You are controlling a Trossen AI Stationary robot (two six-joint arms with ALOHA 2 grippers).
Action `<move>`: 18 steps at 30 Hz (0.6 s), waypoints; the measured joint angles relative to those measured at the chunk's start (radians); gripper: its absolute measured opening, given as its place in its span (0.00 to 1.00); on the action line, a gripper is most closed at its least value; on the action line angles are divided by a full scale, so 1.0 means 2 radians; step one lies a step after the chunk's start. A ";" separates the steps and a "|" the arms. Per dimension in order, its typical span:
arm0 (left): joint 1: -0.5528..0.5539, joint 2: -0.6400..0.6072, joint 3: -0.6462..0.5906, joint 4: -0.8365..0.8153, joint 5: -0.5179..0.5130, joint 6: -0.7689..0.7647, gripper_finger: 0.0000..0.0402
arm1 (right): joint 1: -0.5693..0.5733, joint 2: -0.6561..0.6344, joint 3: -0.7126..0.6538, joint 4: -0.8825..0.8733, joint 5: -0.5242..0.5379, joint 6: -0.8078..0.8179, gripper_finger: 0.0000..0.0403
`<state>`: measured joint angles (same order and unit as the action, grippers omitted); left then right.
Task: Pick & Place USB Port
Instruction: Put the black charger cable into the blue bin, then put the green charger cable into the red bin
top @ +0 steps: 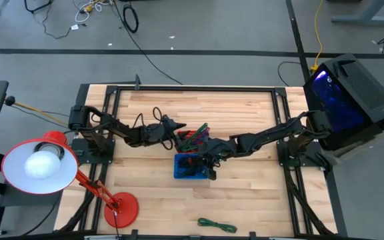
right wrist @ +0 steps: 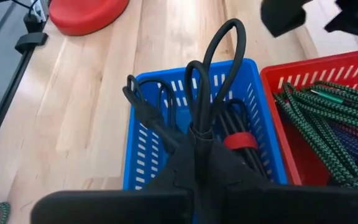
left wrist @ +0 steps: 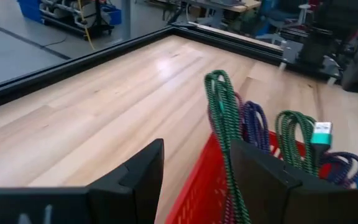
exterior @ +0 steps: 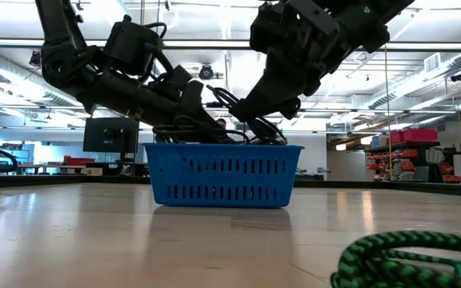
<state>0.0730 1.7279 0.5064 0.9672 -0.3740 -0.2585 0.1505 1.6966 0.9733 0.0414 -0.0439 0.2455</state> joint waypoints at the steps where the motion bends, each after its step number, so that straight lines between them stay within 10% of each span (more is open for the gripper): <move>1: 0.002 0.000 0.000 0.000 0.000 -0.002 0.47 | 0.000 0.000 0.000 0.000 0.000 0.000 0.03; 18: 0.008 0.000 0.000 0.000 0.000 -0.005 0.47 | 0.000 0.000 0.000 0.018 -0.013 -0.009 0.32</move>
<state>0.0887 1.7279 0.5064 0.9672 -0.3736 -0.2691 0.1505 1.6966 0.9733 0.0765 -0.0700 0.2268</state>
